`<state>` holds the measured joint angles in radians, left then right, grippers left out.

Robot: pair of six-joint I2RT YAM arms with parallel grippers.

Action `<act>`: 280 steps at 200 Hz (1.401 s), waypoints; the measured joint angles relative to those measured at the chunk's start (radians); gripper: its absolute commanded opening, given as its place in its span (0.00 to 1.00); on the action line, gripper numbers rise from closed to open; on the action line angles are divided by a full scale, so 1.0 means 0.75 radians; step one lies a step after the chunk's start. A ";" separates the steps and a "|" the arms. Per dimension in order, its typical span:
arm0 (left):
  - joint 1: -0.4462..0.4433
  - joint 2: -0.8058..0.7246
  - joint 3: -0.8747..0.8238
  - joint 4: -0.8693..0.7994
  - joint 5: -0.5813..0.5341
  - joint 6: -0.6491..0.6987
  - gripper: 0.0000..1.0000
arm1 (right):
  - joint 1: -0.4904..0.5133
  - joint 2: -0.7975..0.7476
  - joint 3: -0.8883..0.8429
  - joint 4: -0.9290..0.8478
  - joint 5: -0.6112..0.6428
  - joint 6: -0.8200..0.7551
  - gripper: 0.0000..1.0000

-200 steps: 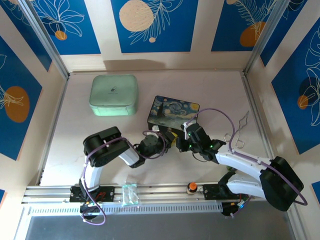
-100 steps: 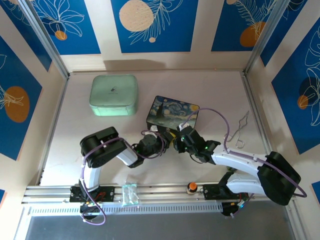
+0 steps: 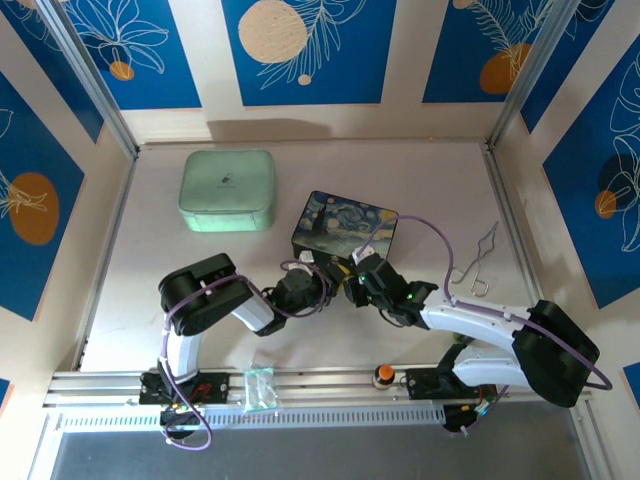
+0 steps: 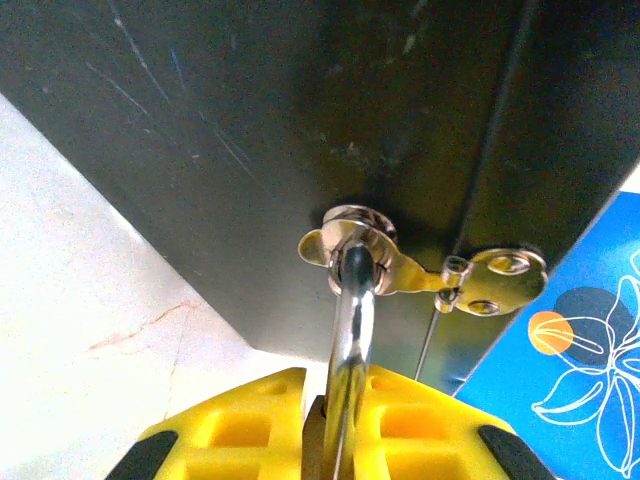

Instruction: Unlock the padlock with the key

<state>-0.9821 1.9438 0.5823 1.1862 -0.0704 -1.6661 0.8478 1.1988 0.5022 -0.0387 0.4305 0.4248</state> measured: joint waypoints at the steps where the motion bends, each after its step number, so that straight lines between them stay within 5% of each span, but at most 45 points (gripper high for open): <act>1: 0.000 0.000 -0.001 0.000 0.000 0.000 0.00 | 0.000 0.000 0.000 0.000 0.000 -0.001 0.25; 89: 0.000 -0.005 0.000 0.000 0.026 -0.001 0.00 | -0.028 -0.084 -0.060 0.032 -0.123 -0.014 0.31; 209: 0.014 -0.008 -0.006 -0.018 0.013 0.018 0.00 | -0.030 0.019 -0.025 0.083 -0.093 -0.089 0.11; 280: 0.008 -0.027 -0.034 0.027 0.061 -0.013 0.00 | -0.344 -0.106 -0.218 0.322 -0.553 0.052 0.08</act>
<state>-0.9760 1.9232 0.5568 1.2068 -0.0246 -1.6756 0.5900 1.1194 0.3389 0.2031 0.0154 0.4637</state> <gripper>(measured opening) 0.143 0.080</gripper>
